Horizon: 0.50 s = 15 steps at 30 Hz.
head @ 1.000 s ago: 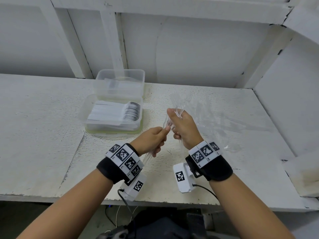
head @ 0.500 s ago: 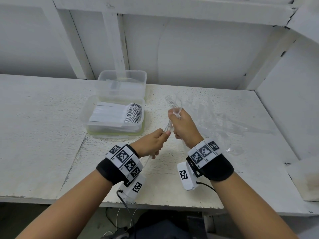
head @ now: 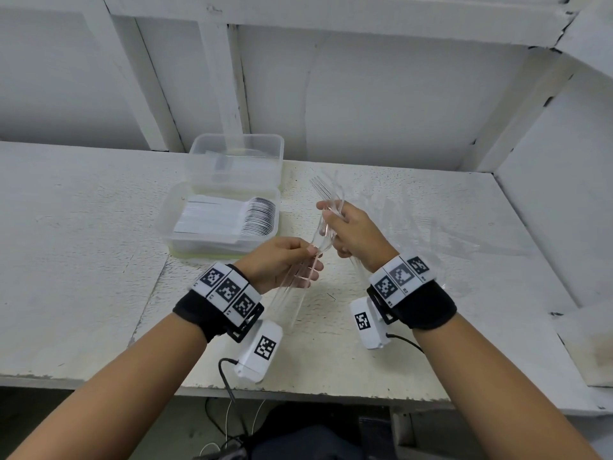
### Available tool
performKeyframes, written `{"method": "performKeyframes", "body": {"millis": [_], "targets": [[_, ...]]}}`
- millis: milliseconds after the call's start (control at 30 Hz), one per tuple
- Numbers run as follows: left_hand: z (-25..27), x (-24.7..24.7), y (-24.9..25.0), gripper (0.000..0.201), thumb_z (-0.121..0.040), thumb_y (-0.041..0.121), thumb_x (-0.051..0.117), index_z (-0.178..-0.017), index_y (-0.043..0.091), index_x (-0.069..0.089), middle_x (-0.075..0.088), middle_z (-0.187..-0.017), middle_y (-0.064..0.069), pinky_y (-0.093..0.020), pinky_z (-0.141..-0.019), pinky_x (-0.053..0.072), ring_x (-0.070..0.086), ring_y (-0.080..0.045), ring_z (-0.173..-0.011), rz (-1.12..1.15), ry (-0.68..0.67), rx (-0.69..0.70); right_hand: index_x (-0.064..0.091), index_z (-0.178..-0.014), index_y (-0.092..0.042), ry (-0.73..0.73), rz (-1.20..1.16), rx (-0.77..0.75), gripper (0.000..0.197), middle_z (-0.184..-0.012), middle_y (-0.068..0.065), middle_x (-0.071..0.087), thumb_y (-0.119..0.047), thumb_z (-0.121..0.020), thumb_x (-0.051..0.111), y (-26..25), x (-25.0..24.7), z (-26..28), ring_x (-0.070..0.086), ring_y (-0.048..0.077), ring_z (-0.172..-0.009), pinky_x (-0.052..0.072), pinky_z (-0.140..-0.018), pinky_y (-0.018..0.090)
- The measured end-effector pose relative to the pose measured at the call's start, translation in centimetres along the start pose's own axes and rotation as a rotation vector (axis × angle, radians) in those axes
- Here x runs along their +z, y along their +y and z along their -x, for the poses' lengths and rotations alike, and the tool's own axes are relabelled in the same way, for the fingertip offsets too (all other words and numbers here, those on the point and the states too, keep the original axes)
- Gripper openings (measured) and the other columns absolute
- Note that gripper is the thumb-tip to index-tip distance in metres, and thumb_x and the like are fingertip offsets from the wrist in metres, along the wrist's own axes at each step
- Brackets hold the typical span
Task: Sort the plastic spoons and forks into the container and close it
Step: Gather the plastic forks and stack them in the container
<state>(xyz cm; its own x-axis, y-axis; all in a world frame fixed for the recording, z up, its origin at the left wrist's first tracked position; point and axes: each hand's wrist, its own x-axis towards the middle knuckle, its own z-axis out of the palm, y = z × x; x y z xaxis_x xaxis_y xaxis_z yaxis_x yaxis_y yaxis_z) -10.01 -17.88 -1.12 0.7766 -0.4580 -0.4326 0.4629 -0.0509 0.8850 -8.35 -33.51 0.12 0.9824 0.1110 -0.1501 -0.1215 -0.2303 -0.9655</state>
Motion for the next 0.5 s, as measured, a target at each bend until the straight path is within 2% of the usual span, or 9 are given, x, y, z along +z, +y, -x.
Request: {"method": "performKeyframes", "body": {"millis": [100, 200, 267, 333, 400, 500], "targets": [[0.1, 0.4, -0.1, 0.02, -0.098, 0.017, 0.041, -0.097, 0.005, 0.057, 0.06, -0.069, -0.005, -0.023, -0.055, 0.051, 0.06, -0.012, -0.055, 0.01, -0.024, 0.012, 0.052, -0.116, -0.02, 0.027, 0.038, -0.033, 0.02, -0.08, 0.01, 0.052, -0.024, -0.099, 0.042, 0.2, 0.3, -0.1, 0.035, 0.006, -0.045, 0.031, -0.039, 0.017], [0.0, 0.9, -0.3, 0.028, -0.1, 0.03, 0.035, -0.101, 0.009, 0.054, 0.055, -0.07, -0.004, -0.024, -0.054, 0.05, 0.056, -0.012, -0.054, 0.016, -0.028, -0.011, 0.051, -0.123, -0.016, 0.088, 0.08, -0.059, 0.027, -0.075, -0.007, 0.053, -0.026, -0.099, 0.043, 0.4, 0.9, -0.2, 0.043, 0.001, -0.053, 0.034, -0.044, 0.012], [0.0, 1.1, -0.3, 0.029, -0.099, 0.033, 0.034, -0.102, 0.01, 0.052, 0.053, -0.07, -0.004, -0.024, -0.053, 0.049, 0.053, -0.012, -0.054, 0.031, -0.058, -0.039, 0.05, -0.124, -0.013, 0.122, 0.07, -0.063, 0.03, -0.079, -0.013, 0.051, -0.027, -0.098, 0.044, 0.5, 1.2, -0.3, 0.046, -0.002, -0.062, 0.035, -0.051, 0.01], [0.2, 1.2, -0.2, 0.022, -0.099, 0.027, 0.038, -0.1, 0.009, 0.051, 0.049, -0.068, -0.003, -0.023, -0.053, 0.05, 0.051, -0.011, -0.053, -0.002, -0.083, -0.051, 0.05, -0.122, -0.014, 0.128, 0.058, -0.052, 0.03, -0.082, -0.013, 0.052, -0.029, -0.097, 0.047, 0.6, 1.5, -0.3, 0.047, -0.001, -0.064, 0.036, -0.05, 0.012], [0.2, 1.3, -0.1, 0.015, -0.1, 0.017, 0.039, -0.094, 0.009, 0.05, 0.047, -0.063, -0.002, -0.022, -0.052, 0.051, 0.051, -0.009, -0.05, -0.023, -0.093, -0.057, 0.05, -0.112, -0.019, 0.107, 0.043, -0.038, 0.021, -0.078, -0.007, 0.053, -0.032, -0.096, 0.048, 0.5, 1.5, -0.1, 0.046, 0.004, -0.055, 0.035, -0.042, 0.014], [-0.1, 1.2, -0.3, 0.022, -0.101, 0.012, 0.035, -0.083, 0.009, 0.049, 0.05, -0.055, 0.002, -0.022, -0.05, 0.05, 0.052, -0.009, -0.048, 0.055, -0.048, -0.023, 0.047, -0.103, -0.021, 0.107, -0.011, -0.02, 0.018, -0.072, -0.001, 0.045, -0.038, -0.097, 0.042, 0.0, 1.2, 0.1, 0.036, 0.007, -0.046, 0.033, -0.042, 0.019]]}}
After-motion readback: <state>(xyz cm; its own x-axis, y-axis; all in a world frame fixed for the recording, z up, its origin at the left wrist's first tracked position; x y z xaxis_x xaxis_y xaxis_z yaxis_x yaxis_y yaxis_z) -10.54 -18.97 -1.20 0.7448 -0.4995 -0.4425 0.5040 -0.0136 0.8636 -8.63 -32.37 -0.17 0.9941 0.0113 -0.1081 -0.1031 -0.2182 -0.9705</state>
